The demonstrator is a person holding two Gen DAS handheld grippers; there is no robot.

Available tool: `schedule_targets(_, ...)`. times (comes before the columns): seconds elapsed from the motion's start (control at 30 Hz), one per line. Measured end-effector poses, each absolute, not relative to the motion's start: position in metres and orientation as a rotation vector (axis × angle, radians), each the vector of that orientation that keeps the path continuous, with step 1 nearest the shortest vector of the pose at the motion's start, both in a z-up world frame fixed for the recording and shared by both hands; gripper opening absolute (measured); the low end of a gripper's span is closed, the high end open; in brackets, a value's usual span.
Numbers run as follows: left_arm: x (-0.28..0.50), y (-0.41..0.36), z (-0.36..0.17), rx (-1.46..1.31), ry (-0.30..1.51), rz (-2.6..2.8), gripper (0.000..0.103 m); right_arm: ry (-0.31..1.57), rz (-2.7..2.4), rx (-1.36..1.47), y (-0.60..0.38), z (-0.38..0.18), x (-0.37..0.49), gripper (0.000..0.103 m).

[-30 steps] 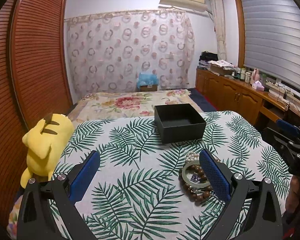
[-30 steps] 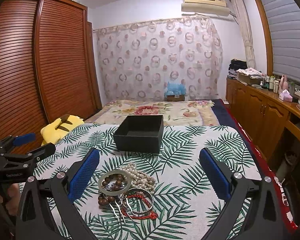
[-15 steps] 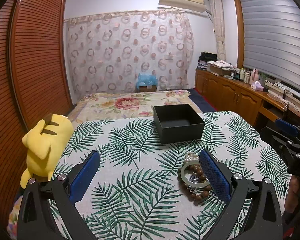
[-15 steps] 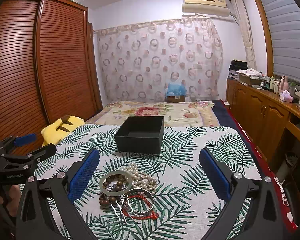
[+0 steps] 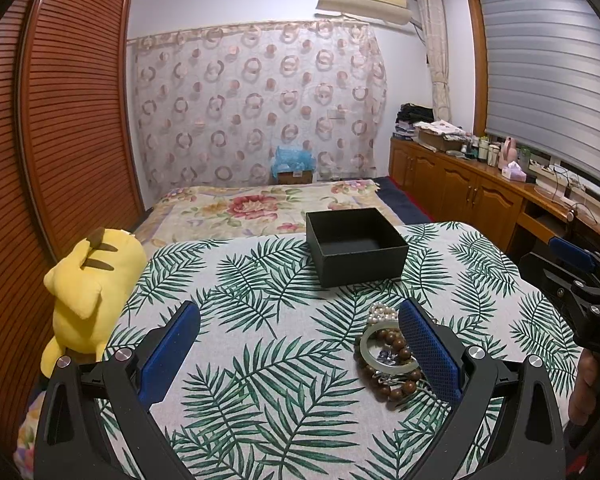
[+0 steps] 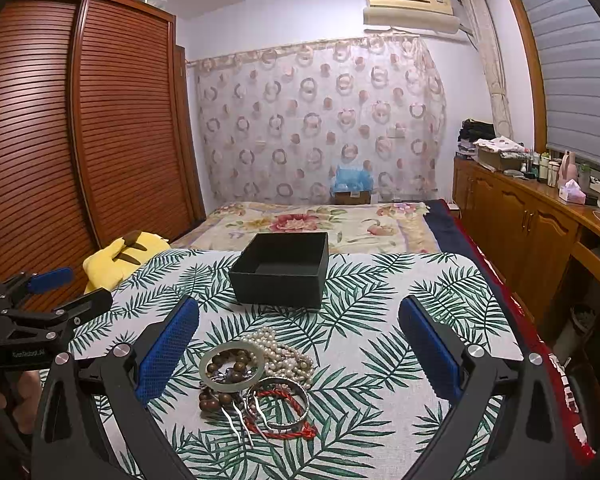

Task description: Organize jewelry

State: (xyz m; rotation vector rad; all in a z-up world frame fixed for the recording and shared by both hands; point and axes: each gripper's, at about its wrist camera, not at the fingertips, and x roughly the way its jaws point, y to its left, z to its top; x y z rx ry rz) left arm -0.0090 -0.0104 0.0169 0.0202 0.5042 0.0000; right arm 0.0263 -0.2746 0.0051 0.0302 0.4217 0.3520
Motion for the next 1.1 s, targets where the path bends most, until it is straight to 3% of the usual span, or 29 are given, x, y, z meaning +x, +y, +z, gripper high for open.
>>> schedule_targets(0.83,0.000,-0.021,0.006,0.020,0.548,-0.028,0.096,0.455,0.361,0.014,-0.274,-0.008,0.031,0.100)
schedule_targets(1.1,0.009,-0.018,-0.011,0.021,0.603,-0.059,0.096,0.511,0.374,0.004,-0.282,-0.033,0.037,0.091)
